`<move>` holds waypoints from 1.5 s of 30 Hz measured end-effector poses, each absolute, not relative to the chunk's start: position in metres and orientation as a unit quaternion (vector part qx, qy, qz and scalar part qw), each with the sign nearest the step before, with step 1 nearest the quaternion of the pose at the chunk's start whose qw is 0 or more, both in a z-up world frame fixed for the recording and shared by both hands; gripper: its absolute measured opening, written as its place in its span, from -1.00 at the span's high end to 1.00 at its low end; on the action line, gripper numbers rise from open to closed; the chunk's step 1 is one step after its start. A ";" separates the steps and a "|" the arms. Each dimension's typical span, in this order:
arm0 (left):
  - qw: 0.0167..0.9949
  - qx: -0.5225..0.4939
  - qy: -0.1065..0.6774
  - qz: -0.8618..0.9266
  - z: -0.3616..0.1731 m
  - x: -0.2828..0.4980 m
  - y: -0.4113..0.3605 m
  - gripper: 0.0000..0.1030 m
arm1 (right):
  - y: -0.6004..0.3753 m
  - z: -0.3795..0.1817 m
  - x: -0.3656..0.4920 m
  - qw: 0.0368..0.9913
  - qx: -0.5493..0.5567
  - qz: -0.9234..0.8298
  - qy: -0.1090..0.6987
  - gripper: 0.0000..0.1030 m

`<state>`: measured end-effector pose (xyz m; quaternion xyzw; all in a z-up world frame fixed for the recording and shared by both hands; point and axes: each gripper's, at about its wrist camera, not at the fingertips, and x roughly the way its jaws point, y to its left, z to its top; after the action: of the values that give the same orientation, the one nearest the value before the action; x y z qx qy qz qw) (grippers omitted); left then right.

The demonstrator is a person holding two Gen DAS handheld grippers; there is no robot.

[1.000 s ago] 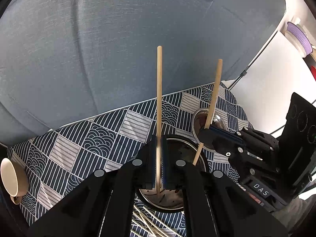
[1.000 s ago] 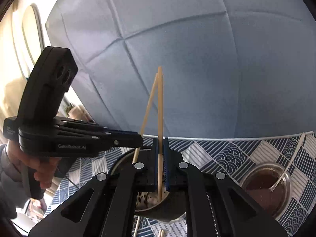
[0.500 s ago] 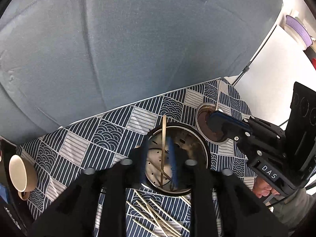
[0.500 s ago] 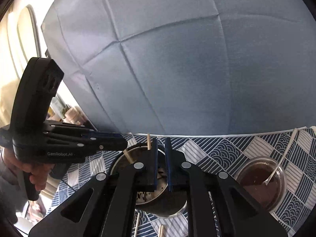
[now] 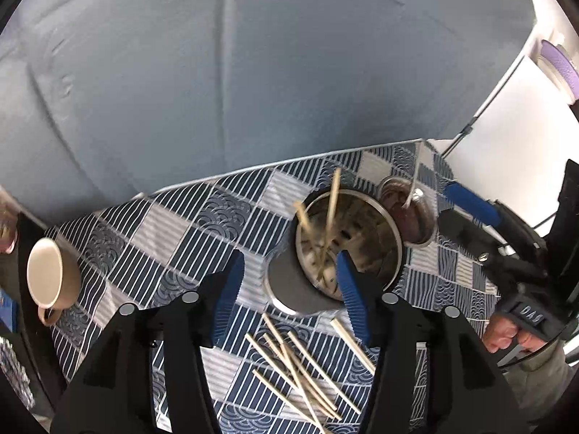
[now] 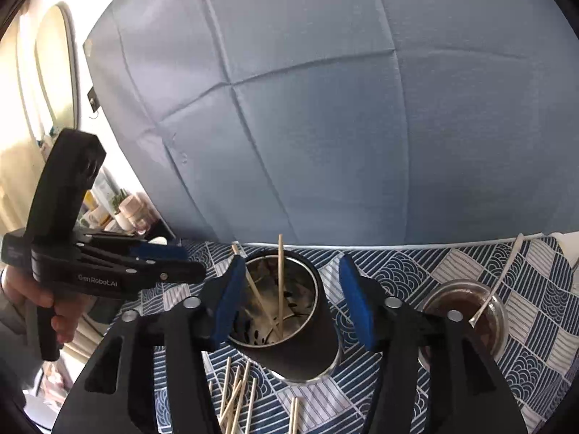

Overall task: Organize utensils
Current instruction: 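Move both tools back down to the remaining chopsticks on the table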

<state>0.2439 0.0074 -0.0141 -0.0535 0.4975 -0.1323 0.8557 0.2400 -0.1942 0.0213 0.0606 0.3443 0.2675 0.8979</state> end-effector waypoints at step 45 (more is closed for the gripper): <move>0.743 -0.028 0.668 -0.033 -0.182 0.159 0.010 -0.46 | -0.199 -0.139 0.180 0.805 -0.017 0.224 0.549 -0.31</move>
<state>0.1588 0.0097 -0.1825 -0.0282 0.6681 -0.0330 0.7428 0.1798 -0.1988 -0.1388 -0.0169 0.5492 0.2239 0.8050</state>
